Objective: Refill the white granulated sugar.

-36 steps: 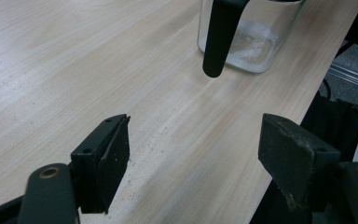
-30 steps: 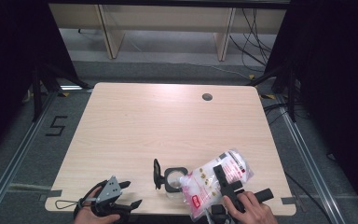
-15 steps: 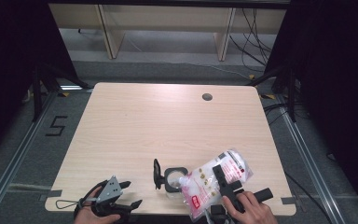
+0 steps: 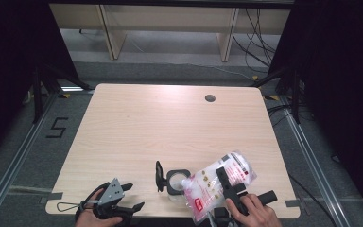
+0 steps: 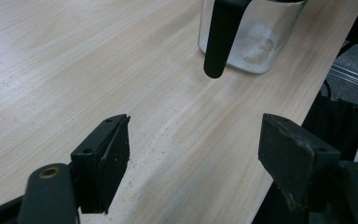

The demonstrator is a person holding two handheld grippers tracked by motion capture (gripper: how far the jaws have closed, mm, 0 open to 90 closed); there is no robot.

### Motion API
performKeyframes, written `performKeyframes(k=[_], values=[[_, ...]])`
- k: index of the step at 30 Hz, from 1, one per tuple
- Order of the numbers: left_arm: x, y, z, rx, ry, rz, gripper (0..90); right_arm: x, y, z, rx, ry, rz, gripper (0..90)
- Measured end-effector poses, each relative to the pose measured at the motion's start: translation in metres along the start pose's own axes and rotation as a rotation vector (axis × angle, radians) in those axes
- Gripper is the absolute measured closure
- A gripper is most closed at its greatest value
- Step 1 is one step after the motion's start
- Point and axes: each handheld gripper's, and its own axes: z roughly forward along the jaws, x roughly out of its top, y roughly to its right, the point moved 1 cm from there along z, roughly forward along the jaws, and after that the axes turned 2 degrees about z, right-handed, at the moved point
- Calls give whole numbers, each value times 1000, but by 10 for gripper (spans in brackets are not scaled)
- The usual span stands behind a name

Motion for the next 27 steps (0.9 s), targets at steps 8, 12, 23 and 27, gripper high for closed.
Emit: performKeyframes(k=[8,12,23,27], values=[[0,0,1,-2,12,-3,244,-1,-3,0,20,-3,31,468],[0,0,0,-2,8,-3,244,-1,-4,0,20,-5,33,470],[0,0,0,-4,10,-7,244,-1,-2,-1,11,-3,18,472],[0,-2,-1,-1,-2,-2,244,-1,-2,-1,4,-14,20,473]])
